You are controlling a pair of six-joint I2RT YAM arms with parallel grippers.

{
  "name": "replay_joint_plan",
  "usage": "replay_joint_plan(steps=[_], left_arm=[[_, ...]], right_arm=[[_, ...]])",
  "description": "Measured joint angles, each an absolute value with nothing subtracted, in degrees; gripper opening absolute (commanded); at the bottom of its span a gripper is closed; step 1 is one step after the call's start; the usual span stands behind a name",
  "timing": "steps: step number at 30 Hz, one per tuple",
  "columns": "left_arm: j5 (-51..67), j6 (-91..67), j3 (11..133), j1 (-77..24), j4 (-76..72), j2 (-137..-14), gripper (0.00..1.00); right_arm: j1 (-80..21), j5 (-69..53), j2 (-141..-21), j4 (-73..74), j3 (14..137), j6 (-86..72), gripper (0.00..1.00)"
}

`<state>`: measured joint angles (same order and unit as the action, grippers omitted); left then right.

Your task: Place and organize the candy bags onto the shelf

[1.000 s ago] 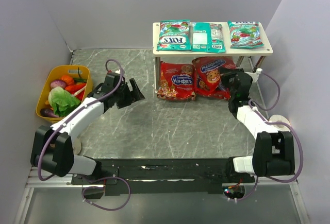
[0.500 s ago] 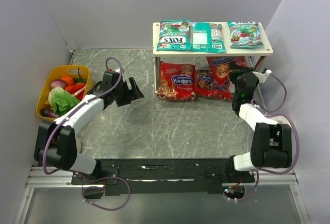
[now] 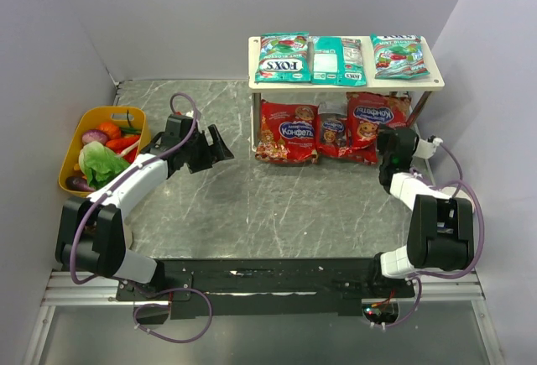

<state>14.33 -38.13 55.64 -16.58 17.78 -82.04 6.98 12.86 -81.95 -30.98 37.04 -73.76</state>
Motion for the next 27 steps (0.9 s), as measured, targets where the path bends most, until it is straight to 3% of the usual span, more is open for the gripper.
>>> replay_joint_plan(steps=[2,6,9,16,22,27], left_arm=[[14.3,-38.1,55.6,-16.6,17.8,-82.0,0.90],[14.4,-38.1,55.6,-16.5,17.8,-82.3,0.90],[14.4,-38.1,55.6,-16.3,17.8,-82.4,0.90],[14.4,-38.2,55.6,-16.3,17.8,-82.4,0.90],[14.4,-38.2,55.6,-16.2,17.8,-82.4,0.90],[14.3,-38.2,55.6,-16.2,17.8,-82.4,0.90]], right_arm=[[7.0,13.5,-82.0,-25.9,38.3,-75.5,0.05],[7.0,14.2,-82.0,-16.2,42.3,-78.6,0.23],[8.0,13.7,-82.7,-11.8,44.0,-79.2,0.30],[10.5,12.2,-84.1,-5.4,45.7,-77.2,0.63],[11.1,12.0,-83.9,-1.3,46.9,-72.9,0.76],[11.2,10.2,-81.0,2.7,48.6,-67.7,0.79]])
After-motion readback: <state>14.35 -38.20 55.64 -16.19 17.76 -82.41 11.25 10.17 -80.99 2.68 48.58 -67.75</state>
